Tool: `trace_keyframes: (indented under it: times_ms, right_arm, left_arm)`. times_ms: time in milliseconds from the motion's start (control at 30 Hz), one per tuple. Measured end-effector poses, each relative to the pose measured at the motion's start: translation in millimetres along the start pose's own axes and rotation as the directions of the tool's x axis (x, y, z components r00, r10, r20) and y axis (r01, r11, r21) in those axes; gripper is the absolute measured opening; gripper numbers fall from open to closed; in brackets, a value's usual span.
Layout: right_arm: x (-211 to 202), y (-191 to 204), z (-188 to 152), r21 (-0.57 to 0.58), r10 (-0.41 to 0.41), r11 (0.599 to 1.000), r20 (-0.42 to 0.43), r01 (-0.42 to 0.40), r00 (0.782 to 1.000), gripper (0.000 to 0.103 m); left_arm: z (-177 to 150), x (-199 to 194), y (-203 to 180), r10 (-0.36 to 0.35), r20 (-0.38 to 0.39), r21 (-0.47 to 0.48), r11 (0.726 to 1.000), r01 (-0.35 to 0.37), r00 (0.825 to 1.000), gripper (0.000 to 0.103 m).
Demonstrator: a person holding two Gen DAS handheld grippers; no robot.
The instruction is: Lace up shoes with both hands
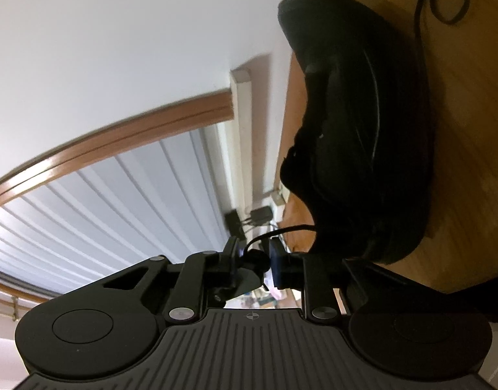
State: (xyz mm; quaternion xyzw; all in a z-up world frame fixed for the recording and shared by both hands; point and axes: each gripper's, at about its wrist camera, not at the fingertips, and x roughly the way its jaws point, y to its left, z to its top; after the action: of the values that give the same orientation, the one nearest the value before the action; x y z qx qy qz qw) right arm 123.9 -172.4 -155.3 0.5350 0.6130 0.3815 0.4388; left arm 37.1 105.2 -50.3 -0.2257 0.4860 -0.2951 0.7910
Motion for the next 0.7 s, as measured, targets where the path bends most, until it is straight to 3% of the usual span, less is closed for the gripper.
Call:
trace_keyframes:
  times_ms: [233, 600, 700]
  right_arm:
    - [-6, 5, 1, -0.033, 0.014, 0.999, 0.049, -0.013, 0.999, 0.005]
    - [-8, 3, 2, -0.011, 0.043, 0.999, 0.094, -0.042, 0.995, 0.004]
    - [-10, 10, 3, -0.043, 0.05, 0.998, 0.112, -0.045, 0.992, 0.004]
  left_arm:
    - [1, -1, 6, -0.027, -0.01, -0.027, 0.999, 0.027, 1.0, 0.006]
    - [1, 3, 9, -0.044, -0.008, -0.031, 0.999, 0.044, 0.999, 0.006]
    - [-1, -1, 9, -0.096, 0.015, -0.049, 0.994, 0.097, 0.995, 0.008]
